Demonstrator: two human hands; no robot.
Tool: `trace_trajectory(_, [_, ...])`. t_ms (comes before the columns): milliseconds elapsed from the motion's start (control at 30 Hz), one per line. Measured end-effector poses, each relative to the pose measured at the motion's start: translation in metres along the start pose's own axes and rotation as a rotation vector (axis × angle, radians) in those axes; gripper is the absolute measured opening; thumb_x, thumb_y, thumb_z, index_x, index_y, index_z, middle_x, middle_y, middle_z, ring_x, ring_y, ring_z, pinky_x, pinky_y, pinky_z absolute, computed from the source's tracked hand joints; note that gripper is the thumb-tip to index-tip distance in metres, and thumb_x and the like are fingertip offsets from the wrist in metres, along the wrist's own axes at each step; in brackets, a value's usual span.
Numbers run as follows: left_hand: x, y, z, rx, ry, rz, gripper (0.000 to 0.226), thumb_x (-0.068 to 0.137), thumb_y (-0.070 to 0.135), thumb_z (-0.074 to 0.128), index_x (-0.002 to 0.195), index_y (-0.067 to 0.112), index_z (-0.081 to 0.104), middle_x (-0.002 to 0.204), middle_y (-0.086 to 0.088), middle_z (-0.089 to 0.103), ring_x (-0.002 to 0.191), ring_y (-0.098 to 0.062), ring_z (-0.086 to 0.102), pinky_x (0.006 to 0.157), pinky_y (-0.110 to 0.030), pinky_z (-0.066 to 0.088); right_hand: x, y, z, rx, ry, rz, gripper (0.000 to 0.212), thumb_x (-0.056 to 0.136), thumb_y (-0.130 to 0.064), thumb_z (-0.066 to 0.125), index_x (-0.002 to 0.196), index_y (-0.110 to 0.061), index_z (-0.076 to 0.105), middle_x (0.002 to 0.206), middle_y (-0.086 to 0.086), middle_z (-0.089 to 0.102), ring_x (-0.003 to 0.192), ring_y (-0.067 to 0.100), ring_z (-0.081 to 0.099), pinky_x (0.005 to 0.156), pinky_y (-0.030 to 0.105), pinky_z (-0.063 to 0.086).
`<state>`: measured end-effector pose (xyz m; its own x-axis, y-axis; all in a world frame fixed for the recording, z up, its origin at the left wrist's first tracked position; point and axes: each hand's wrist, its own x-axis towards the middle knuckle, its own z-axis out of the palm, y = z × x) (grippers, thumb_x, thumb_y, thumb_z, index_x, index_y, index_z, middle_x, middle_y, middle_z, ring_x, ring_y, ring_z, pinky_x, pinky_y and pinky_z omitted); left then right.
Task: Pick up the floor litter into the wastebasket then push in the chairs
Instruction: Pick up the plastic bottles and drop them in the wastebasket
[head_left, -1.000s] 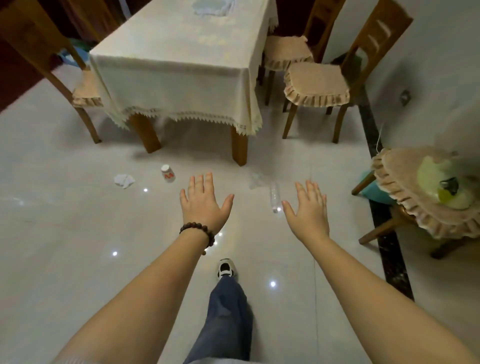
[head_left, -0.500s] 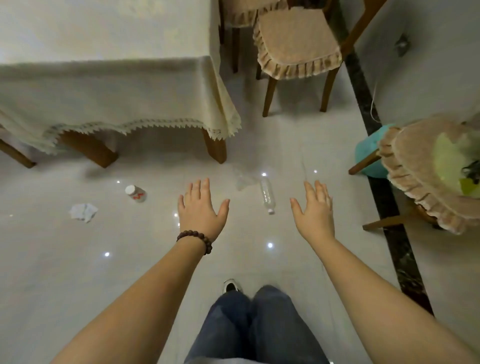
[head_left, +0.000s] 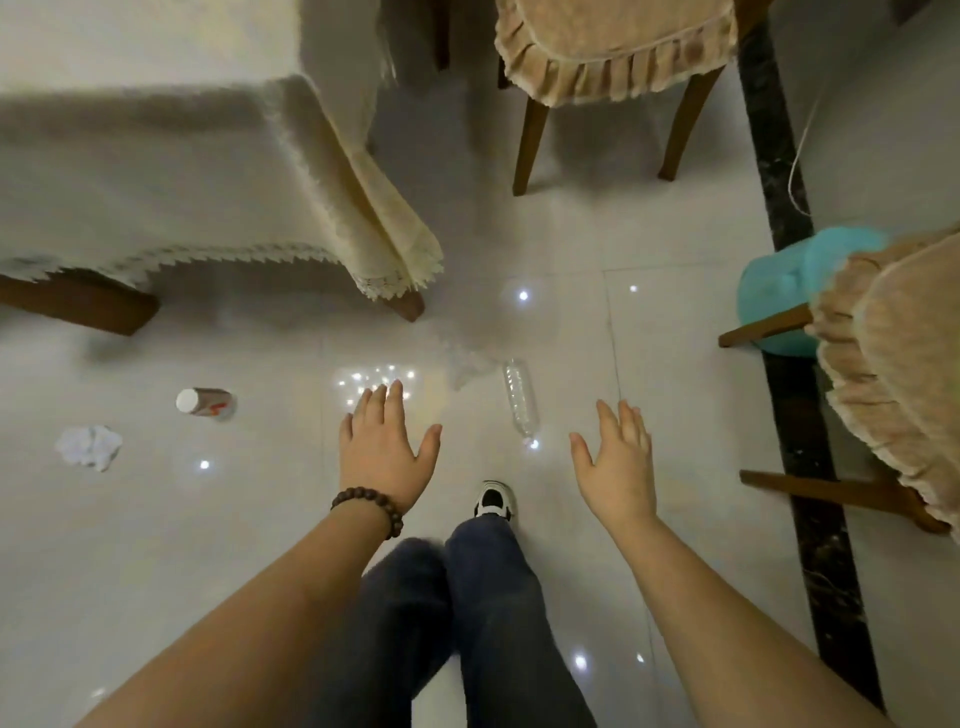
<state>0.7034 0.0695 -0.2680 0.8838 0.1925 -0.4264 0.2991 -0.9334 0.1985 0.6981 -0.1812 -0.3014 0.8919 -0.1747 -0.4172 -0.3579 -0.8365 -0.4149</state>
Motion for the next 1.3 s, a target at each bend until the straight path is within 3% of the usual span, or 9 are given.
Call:
trace_trajectory(167, [0.084, -0.01, 0.068, 0.011, -0.08, 0.002, 0.073, 0.093, 0.053, 0.039, 0.15, 0.014, 0.015, 0.157, -0.008, 0.021, 0.145, -0.024, 0.013, 0.118, -0.045, 0.014, 0.07, 0.026, 0.074, -0.017, -0.056, 0.088, 0.058, 0.095, -0.037, 0.045, 0.146, -0.016, 0.027, 0.157, 0.011, 0.015, 0.145, 0.025, 0.005, 0.118, 0.042, 0.011])
trace_trajectory(400, [0.212, -0.056, 0.214, 0.021, -0.116, -0.005, 0.081, 0.089, 0.06, 0.043, 0.151, 0.017, 0.013, 0.158, -0.006, 0.017, 0.146, -0.024, 0.012, 0.118, -0.044, 0.013, 0.178, 0.073, 0.241, -0.05, -0.151, 0.061, 0.064, 0.093, -0.043, 0.047, 0.147, -0.02, 0.023, 0.157, 0.012, 0.011, 0.144, 0.027, 0.003, 0.117, 0.044, 0.01])
trace_trajectory(700, [0.374, -0.066, 0.369, 0.005, -0.018, 0.136, 0.104, 0.078, 0.076, 0.042, 0.151, 0.018, -0.004, 0.16, -0.009, -0.006, 0.147, -0.025, -0.005, 0.119, -0.044, 0.006, 0.305, 0.119, 0.389, -0.162, -0.111, -0.064, 0.097, 0.076, -0.066, 0.058, 0.149, -0.028, 0.007, 0.157, 0.015, 0.007, 0.143, 0.032, 0.009, 0.114, 0.041, 0.016])
trace_trajectory(833, [0.417, -0.055, 0.407, -0.05, -0.025, 0.105, 0.119, 0.07, 0.082, 0.046, 0.15, 0.013, -0.01, 0.16, -0.011, -0.005, 0.146, -0.026, -0.005, 0.12, -0.043, 0.005, 0.321, 0.129, 0.412, -0.213, 0.006, -0.031, 0.105, 0.07, -0.071, 0.06, 0.149, -0.026, 0.008, 0.146, 0.016, 0.031, 0.131, 0.033, 0.031, 0.105, 0.042, 0.033])
trace_trajectory(933, [0.427, -0.053, 0.429, -0.105, -0.072, 0.107, 0.122, 0.07, 0.067, 0.066, 0.15, 0.011, -0.007, 0.158, -0.012, 0.009, 0.145, -0.028, 0.009, 0.119, -0.04, 0.011, 0.324, 0.133, 0.42, -0.186, 0.084, -0.004, 0.108, 0.068, -0.067, 0.066, 0.149, -0.022, 0.012, 0.127, 0.015, 0.047, 0.114, 0.031, 0.045, 0.093, 0.043, 0.042])
trace_trajectory(1000, [0.427, -0.057, 0.441, -0.103, -0.084, 0.101, 0.108, 0.075, 0.047, 0.073, 0.15, 0.008, 0.005, 0.151, -0.014, 0.028, 0.137, -0.03, 0.027, 0.115, -0.038, 0.023, 0.324, 0.132, 0.421, -0.149, 0.065, 0.034, 0.105, 0.072, -0.061, 0.067, 0.149, -0.021, 0.009, 0.123, 0.014, 0.048, 0.112, 0.029, 0.047, 0.09, 0.041, 0.045])
trace_trajectory(1133, [0.421, -0.067, 0.449, 0.14, -0.008, 0.205, 0.036, 0.087, 0.008, 0.05, 0.123, 0.008, 0.045, 0.118, -0.011, 0.057, 0.105, -0.028, 0.052, 0.089, -0.032, 0.037, 0.324, 0.127, 0.419, -0.089, 0.013, 0.078, 0.094, 0.079, -0.046, 0.066, 0.149, -0.023, 0.008, 0.122, 0.011, 0.047, 0.111, 0.026, 0.047, 0.086, 0.039, 0.046])
trace_trajectory(1200, [0.416, -0.069, 0.436, 0.114, -0.035, 0.212, 0.025, 0.088, 0.007, 0.045, 0.112, 0.007, 0.05, 0.108, -0.011, 0.06, 0.097, -0.03, 0.056, 0.083, -0.034, 0.039, 0.321, 0.12, 0.412, -0.052, 0.03, 0.06, 0.092, 0.078, -0.039, 0.068, 0.149, -0.022, 0.012, 0.119, 0.013, 0.048, 0.11, 0.029, 0.047, 0.086, 0.041, 0.046])
trace_trajectory(1300, [0.394, -0.073, 0.39, -0.044, -0.016, 0.17, 0.024, 0.091, 0.023, 0.053, 0.11, 0.009, 0.053, 0.105, -0.01, 0.061, 0.095, -0.03, 0.058, 0.082, -0.036, 0.046, 0.312, 0.095, 0.387, -0.033, 0.062, 0.035, 0.091, 0.077, -0.036, 0.07, 0.148, -0.02, 0.017, 0.116, 0.016, 0.05, 0.107, 0.032, 0.048, 0.087, 0.043, 0.046])
